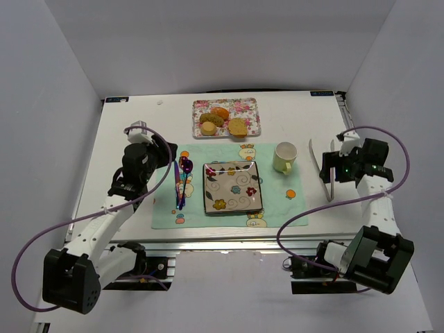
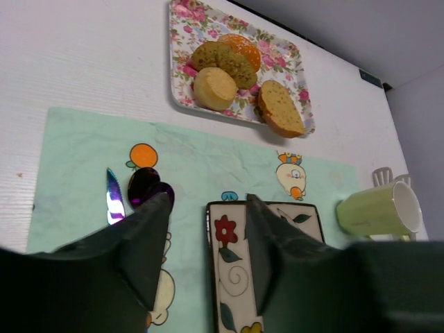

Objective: Place the bread

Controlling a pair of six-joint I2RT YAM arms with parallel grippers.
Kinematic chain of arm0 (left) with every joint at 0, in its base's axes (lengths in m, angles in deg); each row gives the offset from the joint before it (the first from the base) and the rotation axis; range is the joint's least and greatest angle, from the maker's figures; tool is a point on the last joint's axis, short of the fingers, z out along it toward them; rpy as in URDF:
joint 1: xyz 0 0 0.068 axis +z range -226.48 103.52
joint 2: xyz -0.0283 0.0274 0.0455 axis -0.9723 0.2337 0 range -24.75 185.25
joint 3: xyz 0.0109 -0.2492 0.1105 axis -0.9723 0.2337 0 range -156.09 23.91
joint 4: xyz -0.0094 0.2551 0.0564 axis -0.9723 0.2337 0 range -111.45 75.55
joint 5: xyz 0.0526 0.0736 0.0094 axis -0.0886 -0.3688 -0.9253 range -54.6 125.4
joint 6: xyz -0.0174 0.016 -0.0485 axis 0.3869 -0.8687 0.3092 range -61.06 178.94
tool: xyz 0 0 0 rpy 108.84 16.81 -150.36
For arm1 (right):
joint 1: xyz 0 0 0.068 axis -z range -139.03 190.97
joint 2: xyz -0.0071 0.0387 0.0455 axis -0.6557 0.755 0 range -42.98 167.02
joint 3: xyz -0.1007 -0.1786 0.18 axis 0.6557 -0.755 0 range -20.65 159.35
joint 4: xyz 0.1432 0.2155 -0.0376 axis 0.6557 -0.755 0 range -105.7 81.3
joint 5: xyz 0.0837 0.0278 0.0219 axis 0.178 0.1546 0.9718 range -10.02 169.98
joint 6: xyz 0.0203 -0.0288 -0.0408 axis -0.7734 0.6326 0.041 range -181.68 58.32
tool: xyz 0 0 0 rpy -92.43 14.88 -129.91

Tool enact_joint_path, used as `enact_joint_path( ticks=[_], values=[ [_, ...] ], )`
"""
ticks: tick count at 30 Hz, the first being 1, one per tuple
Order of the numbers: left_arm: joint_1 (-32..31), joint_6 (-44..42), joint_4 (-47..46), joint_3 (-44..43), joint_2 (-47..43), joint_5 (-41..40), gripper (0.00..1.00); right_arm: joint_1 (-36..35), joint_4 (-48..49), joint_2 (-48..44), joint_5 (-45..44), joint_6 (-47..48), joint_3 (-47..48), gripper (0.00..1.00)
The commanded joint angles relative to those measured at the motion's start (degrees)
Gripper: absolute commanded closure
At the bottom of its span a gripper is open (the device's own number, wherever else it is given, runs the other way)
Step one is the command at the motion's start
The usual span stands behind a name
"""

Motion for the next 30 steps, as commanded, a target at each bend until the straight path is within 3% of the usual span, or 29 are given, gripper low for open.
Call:
enact_joint_path(
  ticks=[1,4,8,23,30],
  values=[
    [0.08,-0.39,-2.38,0.18,0.6,2.69,0.4,0.02,-2.58,0.08,-11.19,-2.32,-3.32,0.11],
    [0.08,-0.74,-2.82,-0.07,1.65,3.22,0.38,-0.07,2.41,-0.19,-12.78,-3.03,-6.83,0.11],
    [0.08,-1.97,-2.03,-0.95,2.8,3.22,0.37,-1.91,8.92,6.99,-19.34,-5.75,-7.02,0.11],
    [0.08,-0.57,0.78,1.59,-2.3,1.2,0.37,-2.44,18.25,26.6,-12.96,-9.09,-0.43,0.24],
    [0.08,-1.44,3.51,0.89,-3.88,0.24,0.37,-2.44,17.9,30.57,-8.91,-8.74,1.51,0.48]
  ],
)
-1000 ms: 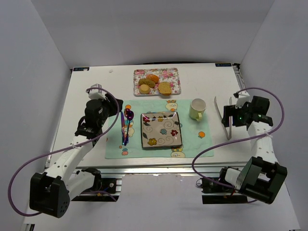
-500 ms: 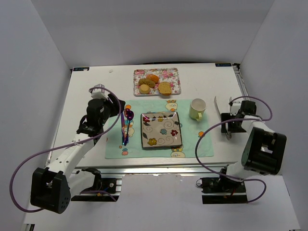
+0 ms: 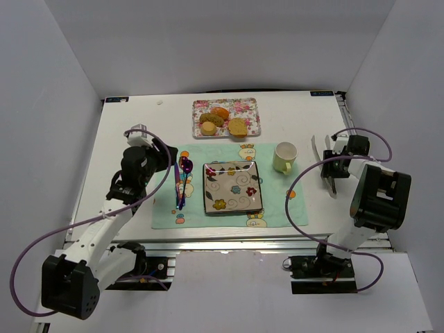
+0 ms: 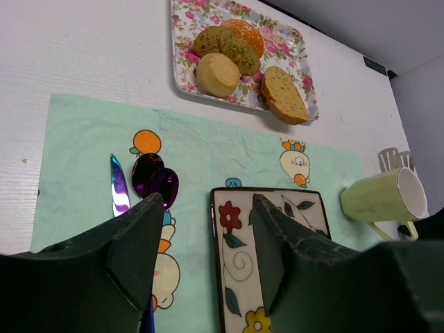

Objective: Place the bread

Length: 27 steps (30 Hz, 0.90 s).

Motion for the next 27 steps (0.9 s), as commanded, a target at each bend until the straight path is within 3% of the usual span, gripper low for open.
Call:
enact_joint_path(
  ticks=[1,4,6,8,10,14,21,27],
  values=[
    [0.08,-0.61,1.76,-0.33,-2.13,-1.16,0.37,-0.17,0.65,1.57,3.68,0.13,0.48,0.49],
    [0.08,-0.17,1.76,0.1,-2.48,-0.99,0.37,-0.17,2.24,2.09,4.56,1.36,1.26,0.59],
    [0.08,0.0,1.76,-0.16,-2.57,-0.9,0.37,-0.17,1.1,2.71,5.79,2.59,3.37,0.73],
    [0.08,-0.17,1.76,-0.59,-2.75,-0.99,0.37,-0.17,-2.58,2.63,8.15,4.87,7.93,0.84],
    [0.08,-0.35,1.76,-0.77,-3.1,-1.08,0.37,-0.34,-7.06,0.62,12.1,7.24,13.19,0.89],
    [0.08,0.26,1.76,-0.42,-4.15,-1.17,0.36,-5.68,-11.64,-3.35,16.95,11.47,22.15,0.86],
    [0.08,0.27,1.76,-0.33,-4.94,-1.08,0.36,-20.98,-19.02,-3.27,19.67,14.8,36.49,0.65],
    [0.08,0.18,4.83,-0.33,-7.31,-2.22,0.36,-31.54,-23.24,-0.02,18.36,21.49,40.2,0.62]
  ],
)
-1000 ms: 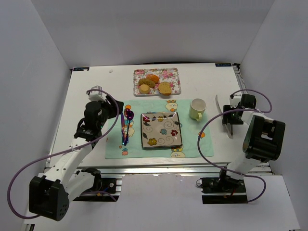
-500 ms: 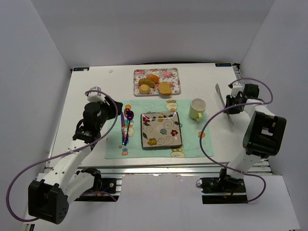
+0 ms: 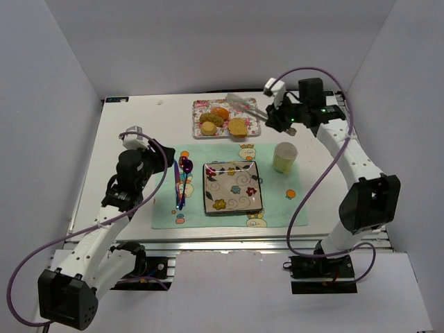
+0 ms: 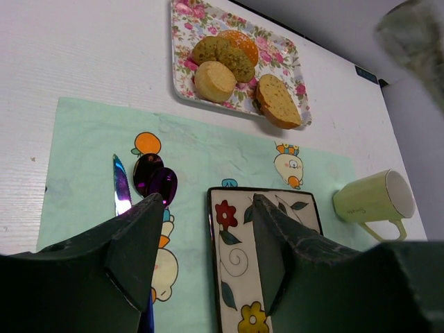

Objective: Place the bread

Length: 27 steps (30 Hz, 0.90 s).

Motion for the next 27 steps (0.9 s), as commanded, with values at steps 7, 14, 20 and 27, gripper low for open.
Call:
enact_joint_path(
  ticks=[7,14,20,27],
  values=[
    [0.08,1.01,2.94,1.16,-6.0,-2.88,0.36,-9.02,-9.39,7.92,-3.16,10.48,8.13,0.62],
    [0.08,1.28,3.38,1.42,-6.71,-3.15,0.36,-14.3,-5.88,12.15,-9.05,12.33,8.74,0.6],
    [0.08,1.19,3.56,0.9,-5.83,-2.97,0.36,-15.97,-1.23,16.1,-12.83,11.63,10.85,0.58],
    [0.08,1.54,3.56,1.25,-6.09,-3.15,0.36,-16.06,2.65,18.3,-14.33,9.87,12.17,0.56]
  ],
)
